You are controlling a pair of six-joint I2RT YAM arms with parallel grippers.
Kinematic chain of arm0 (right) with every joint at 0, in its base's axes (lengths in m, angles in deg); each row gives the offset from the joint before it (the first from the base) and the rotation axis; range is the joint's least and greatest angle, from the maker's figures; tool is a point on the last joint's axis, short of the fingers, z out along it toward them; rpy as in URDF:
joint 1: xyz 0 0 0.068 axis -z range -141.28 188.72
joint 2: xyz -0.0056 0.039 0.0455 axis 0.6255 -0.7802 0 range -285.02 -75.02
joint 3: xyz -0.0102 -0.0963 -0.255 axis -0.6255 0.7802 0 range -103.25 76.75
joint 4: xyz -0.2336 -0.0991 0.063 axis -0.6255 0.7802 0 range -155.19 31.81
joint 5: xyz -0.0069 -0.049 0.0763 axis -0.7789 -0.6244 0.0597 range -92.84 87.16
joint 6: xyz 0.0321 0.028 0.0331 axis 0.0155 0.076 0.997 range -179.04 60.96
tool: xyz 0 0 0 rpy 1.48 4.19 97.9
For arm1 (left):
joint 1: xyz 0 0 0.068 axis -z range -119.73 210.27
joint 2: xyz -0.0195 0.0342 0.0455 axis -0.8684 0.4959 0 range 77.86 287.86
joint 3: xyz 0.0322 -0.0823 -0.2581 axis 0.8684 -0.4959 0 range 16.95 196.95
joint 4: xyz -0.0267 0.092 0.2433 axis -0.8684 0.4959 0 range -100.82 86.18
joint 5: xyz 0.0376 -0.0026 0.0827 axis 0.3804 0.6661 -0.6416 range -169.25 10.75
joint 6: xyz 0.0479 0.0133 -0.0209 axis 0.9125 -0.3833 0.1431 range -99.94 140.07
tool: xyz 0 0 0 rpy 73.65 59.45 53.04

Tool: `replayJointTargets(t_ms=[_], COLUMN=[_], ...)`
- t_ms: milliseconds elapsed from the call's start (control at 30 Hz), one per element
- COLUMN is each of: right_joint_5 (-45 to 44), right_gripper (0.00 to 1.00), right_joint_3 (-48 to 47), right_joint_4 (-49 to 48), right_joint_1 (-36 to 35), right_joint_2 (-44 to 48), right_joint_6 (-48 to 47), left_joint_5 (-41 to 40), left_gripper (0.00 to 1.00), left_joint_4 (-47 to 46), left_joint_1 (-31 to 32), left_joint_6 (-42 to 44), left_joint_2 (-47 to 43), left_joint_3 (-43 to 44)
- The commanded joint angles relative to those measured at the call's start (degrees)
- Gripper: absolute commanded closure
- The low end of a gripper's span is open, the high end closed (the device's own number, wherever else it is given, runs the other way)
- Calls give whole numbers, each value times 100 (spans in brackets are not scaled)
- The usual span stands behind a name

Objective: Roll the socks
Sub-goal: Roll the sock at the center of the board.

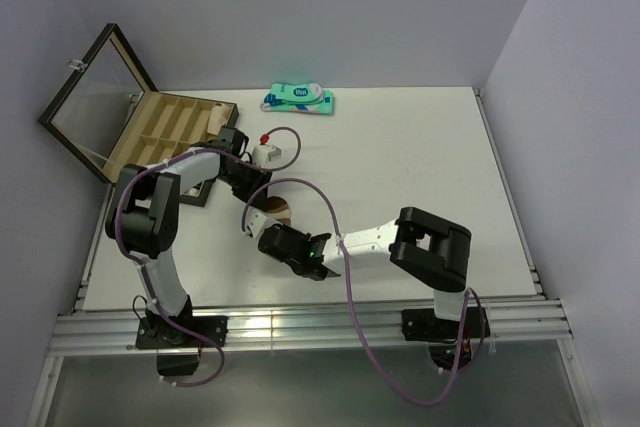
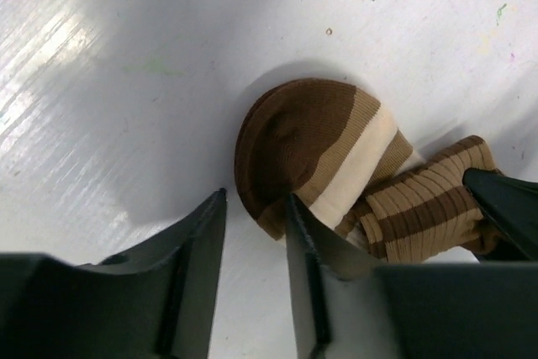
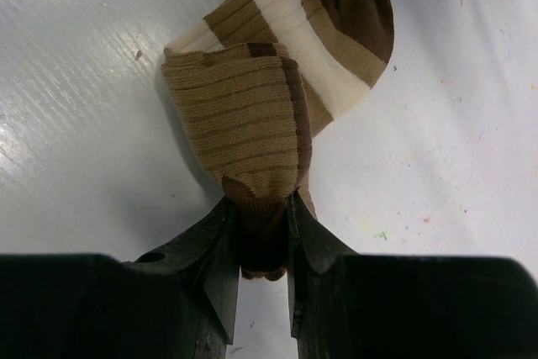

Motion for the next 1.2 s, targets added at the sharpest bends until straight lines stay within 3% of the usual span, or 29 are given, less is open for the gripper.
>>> replayJointTargets(t_ms=[0,67,167,200,233,500,733,1167], right_joint_5=[-164,-199,-261,-278,-313,-357,-183,2197], right_gripper=[100,100,100,100,100,100,100,100], right_joint_3=[-16,-16,-16,-7,10,195,-288,-640], right_joint_4=[122,105,70,26,-1,-230,95,544], right_joint_1=[52,60,52,60,52,-132,-519,-81], right_joint_2=[88,79,79,87,105,667,457,61], right_joint_6=[52,43,26,26,17,-115,-378,-282], left_joint_5=[-159,-124,-80,-54,-45,-106,-71,43], left_gripper=[61,67,85,96,99,100,100,100], left_joint_4=[-109,-162,-127,-135,-144,-110,-48,102], left_joint_1=[110,137,190,199,199,207,207,339], left_joint_6=[-100,-135,-170,-179,-196,-267,-267,-38], left_joint_2=[194,247,343,361,370,449,528,467], left_joint_3=[-62,-71,-36,-9,0,184,316,255])
